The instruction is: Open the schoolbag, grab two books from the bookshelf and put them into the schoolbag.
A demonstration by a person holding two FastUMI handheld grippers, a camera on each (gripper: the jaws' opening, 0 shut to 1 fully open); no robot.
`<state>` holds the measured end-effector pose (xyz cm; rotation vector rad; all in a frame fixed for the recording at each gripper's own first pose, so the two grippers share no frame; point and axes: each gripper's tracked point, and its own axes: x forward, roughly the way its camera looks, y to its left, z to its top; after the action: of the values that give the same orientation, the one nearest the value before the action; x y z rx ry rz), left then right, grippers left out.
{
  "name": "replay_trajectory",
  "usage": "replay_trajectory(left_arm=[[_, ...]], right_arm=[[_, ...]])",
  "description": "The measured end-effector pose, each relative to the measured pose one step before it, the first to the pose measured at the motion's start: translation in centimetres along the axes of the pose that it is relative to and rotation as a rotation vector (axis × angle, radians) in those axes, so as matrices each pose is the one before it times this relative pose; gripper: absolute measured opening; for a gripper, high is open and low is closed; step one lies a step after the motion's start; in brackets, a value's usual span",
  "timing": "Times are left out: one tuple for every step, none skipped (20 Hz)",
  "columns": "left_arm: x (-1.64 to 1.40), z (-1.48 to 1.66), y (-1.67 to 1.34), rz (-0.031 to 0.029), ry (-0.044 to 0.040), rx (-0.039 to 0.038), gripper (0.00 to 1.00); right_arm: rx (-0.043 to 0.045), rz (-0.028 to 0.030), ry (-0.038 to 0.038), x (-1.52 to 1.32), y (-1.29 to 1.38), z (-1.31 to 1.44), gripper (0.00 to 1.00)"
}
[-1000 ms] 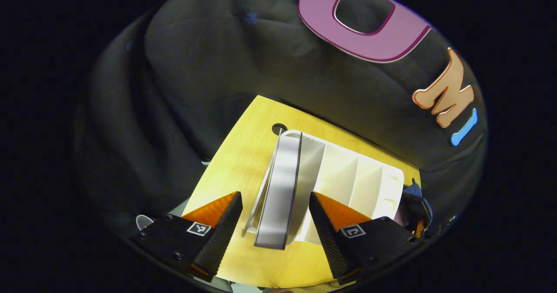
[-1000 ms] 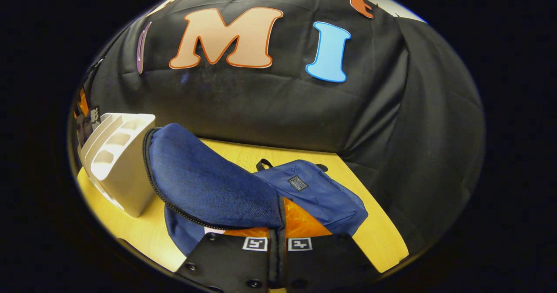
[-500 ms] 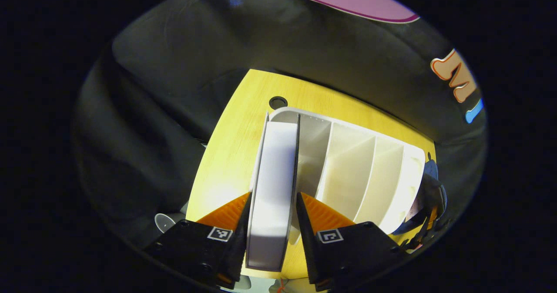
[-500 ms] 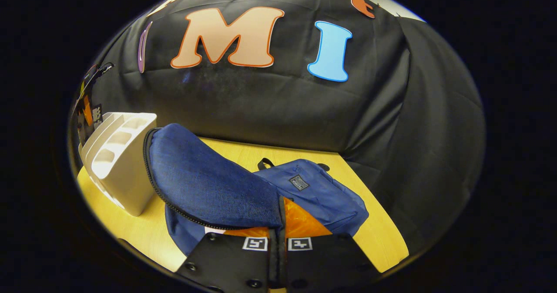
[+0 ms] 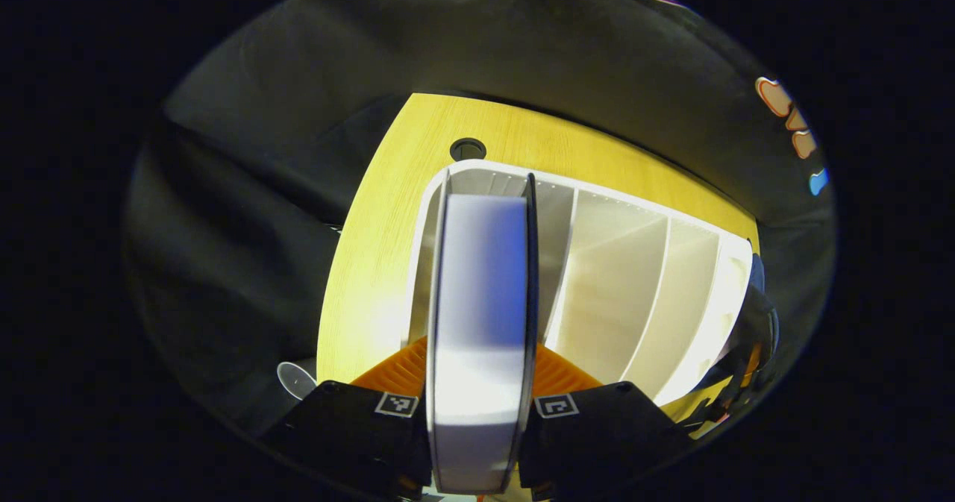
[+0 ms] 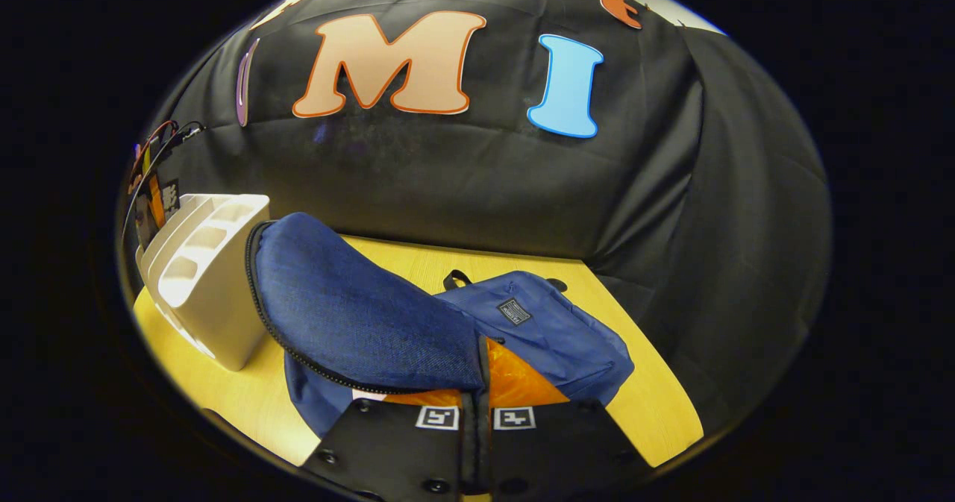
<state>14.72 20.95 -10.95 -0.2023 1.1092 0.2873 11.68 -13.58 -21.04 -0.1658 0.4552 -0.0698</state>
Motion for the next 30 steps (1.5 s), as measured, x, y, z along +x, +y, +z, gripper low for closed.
replay_trajectory(left_arm=[[0.123,0.076,-0.021,-0.00001,0.00586,-0.00172,0.42],[0.169,0.004,-0.069,-0.00454,0.00433,-0.00021,0.42],[0.044,0.072,0.050,0.00007,-0.00031,-0.00157,0.43],[0.009,-0.062,-0.046,-0.00133,0.00384,0.00081,0.40],[0.060,-0.259,-0.013,-0.00170,0.00807,-0.00597,0.40],[-0.057,-0.352,-0.168,-0.00460,0.01713,-0.01115,0.40],[-0.220,-0.250,-0.220,-0.00259,0.01395,-0.01191,0.39],[-0.324,-0.306,0.166,0.00354,0.00107,-0.00565,0.39],[-0.645,0.001,-0.012,0.00221,-0.00404,-0.00057,0.39],[-0.713,-0.054,-0.038,-0.00238,-0.01214,-0.00021,0.40],[-0.927,-0.048,-0.039,-0.00231,-0.01222,0.00471,0.40],[-0.886,-0.303,-0.071,-0.00159,-0.00919,0.00481,0.39],[-1.002,-0.180,-0.059,0.00109,-0.00749,0.00297,0.39],[-1.004,-0.361,-0.067,0.00406,-0.00651,-0.00016,0.40],[-1.127,-0.314,0.106,0.00980,-0.00424,-0.00254,0.39],[-1.064,-0.282,0.325,0.01647,-0.01614,-0.00232,0.40],[-0.969,0.048,0.316,0.01354,-0.01606,0.00711,0.39],[-1.199,-0.165,0.249,0.01308,-0.01694,0.00881,0.39],[-1.058,-0.048,0.185,0.01186,-0.01003,0.00045,0.40],[-1.168,-0.037,0.205,0.00971,-0.01337,-0.00200,0.39],[-0.925,0.135,0.201,0.00571,-0.01589,-0.00332,0.39],[-0.942,-0.093,0.113,0.00245,-0.01858,-0.01010,0.40],[-0.845,0.024,-0.072,-0.00607,-0.01022,-0.01231,0.39],[-0.927,-0.233,-0.233,-0.01510,-0.01020,-0.01507,0.40],[-0.574,-0.307,-0.580,-0.02378,-0.00241,-0.01914,0.40],[-0.818,-0.486,-1.008,-0.03024,-0.00402,-0.01699,0.40],[-0.524,-0.445,-0.962,-0.03213,-0.00226,-0.01950,0.40],[-0.489,-0.584,-0.900,-0.03396,-0.00225,-0.01552,0.40],[-0.460,-0.531,-1.021,-0.03258,-0.00043,-0.01169,0.40],[-0.327,-0.560,-0.822,-0.03092,-0.00119,-0.01430,0.40]], right_arm=[[-0.00305,-0.00043,-0.00041,0.023,0.106,0.022,0.03],[-0.00158,-0.00052,0.00109,0.051,0.088,-0.164,0.03],[-0.00106,0.00013,0.00071,-0.006,-0.047,0.032,0.05],[-0.00113,0.00002,0.00016,0.028,0.081,-0.011,0.02],[-0.00026,0.00012,0.00071,-0.078,-0.070,0.078,0.03],[0.00017,0.00011,0.00021,-0.006,-0.006,-0.086,0.03],[-0.00067,0.00016,-0.00076,-0.089,0.006,-0.005,0.03],[-0.00024,0.00066,-0.00062,0.042,0.036,-0.210,0.03],[0.00006,0.00063,-0.00016,0.007,0.022,-0.046,0.03],[-0.00049,-0.00001,-0.00061,-0.091,0.005,0.030,0.03],[-0.00167,0.00034,-0.00083,-0.027,0.037,0.076,0.03],[-0.00053,-0.00034,-0.00052,-0.064,-0.034,-0.204,0.03],[0.00236,0.00113,-0.00020,0.067,-0.018,0.017,0.03],[0.00219,0.00099,-0.00018,-0.022,0.088,-0.105,0.03],[0.00144,0.00073,-0.00067,-0.009,-0.049,0.019,0.03],[0.00151,0.00178,-0.00041,-0.045,0.003,0.066,0.03],[0.00086,0.00296,-0.00009,0.077,0.037,0.053,0.03],[0.00051,0.00339,-0.00003,-0.045,0.003,-0.135,0.03],[0.00061,0.00317,-0.00011,0.060,0.044,0.007,0.03],[0.00032,0.00309,0.00006,-0.012,-0.066,-0.008,0.03],[0.00075,0.00241,-0.00168,-0.080,-0.017,-0.053,0.03],[0.00221,0.00346,-0.00021,0.016,0.005,-0.010,0.03],[0.00301,0.00415,-0.00043,0.033,0.049,0.029,0.03],[0.00339,0.00382,-0.00070,-0.132,-0.055,-0.092,0.03],[0.00220,0.00480,-0.00129,-0.027,-0.053,0.014,0.04],[0.00158,0.00448,-0.00081,-0.048,0.001,-0.048,0.03],[0.00288,0.00501,-0.00115,0.076,-0.057,0.098,0.05],[0.00359,0.00518,-0.00128,0.011,-0.272,0.357,0.03],[0.00424,0.00534,-0.00028,0.020,-0.066,0.001,0.03],[0.00474,0.00560,-0.00050,-0.082,-0.097,-0.002,0.03]])
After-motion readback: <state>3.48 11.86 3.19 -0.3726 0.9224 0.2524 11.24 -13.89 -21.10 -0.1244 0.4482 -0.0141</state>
